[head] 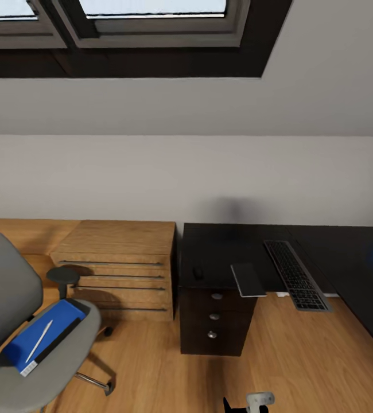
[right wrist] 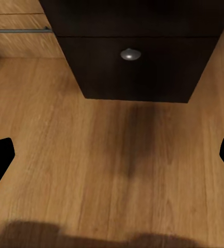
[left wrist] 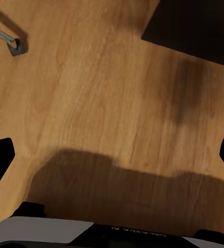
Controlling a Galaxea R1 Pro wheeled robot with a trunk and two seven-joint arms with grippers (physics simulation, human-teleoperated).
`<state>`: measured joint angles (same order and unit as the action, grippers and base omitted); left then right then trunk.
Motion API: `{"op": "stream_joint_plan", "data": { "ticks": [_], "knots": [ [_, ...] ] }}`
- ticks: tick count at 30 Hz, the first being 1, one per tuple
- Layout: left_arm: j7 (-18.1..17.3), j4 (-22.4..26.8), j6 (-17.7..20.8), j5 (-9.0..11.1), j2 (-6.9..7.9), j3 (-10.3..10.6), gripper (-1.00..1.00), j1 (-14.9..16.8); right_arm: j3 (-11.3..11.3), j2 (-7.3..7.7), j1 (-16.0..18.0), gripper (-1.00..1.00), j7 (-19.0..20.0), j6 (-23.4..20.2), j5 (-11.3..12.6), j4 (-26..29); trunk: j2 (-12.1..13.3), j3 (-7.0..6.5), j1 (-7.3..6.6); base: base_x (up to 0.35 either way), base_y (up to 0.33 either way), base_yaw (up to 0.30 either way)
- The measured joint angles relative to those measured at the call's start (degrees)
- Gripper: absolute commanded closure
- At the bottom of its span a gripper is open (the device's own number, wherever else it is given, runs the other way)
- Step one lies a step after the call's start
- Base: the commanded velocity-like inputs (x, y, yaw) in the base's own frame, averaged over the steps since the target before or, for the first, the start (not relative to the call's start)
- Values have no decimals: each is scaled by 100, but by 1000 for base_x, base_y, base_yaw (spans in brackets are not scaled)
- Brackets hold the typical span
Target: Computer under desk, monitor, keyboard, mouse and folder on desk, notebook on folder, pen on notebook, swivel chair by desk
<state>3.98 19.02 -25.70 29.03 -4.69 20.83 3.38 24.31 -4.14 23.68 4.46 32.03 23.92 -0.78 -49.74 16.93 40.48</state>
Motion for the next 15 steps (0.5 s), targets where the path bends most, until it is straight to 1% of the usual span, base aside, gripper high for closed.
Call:
{"op": "stream_joint_plan", "data": {
  "ticks": [6,10,15],
  "knots": [
    [0,-27,9,4,0,9,-100,0,-1,1,0,-100,0,-3,0,-1,0,-4,-1,117,-223,6],
    [0,-67,12,7,0,11,-100,0,-1,2,0,-100,0,-5,0,-1,0,-4,0,49,-257,2],
    [0,-81,4,-2,-12,16,-100,0,-4,2,0,-100,0,-7,0,0,0,-5,1,10,-103,0]
  ]
}}
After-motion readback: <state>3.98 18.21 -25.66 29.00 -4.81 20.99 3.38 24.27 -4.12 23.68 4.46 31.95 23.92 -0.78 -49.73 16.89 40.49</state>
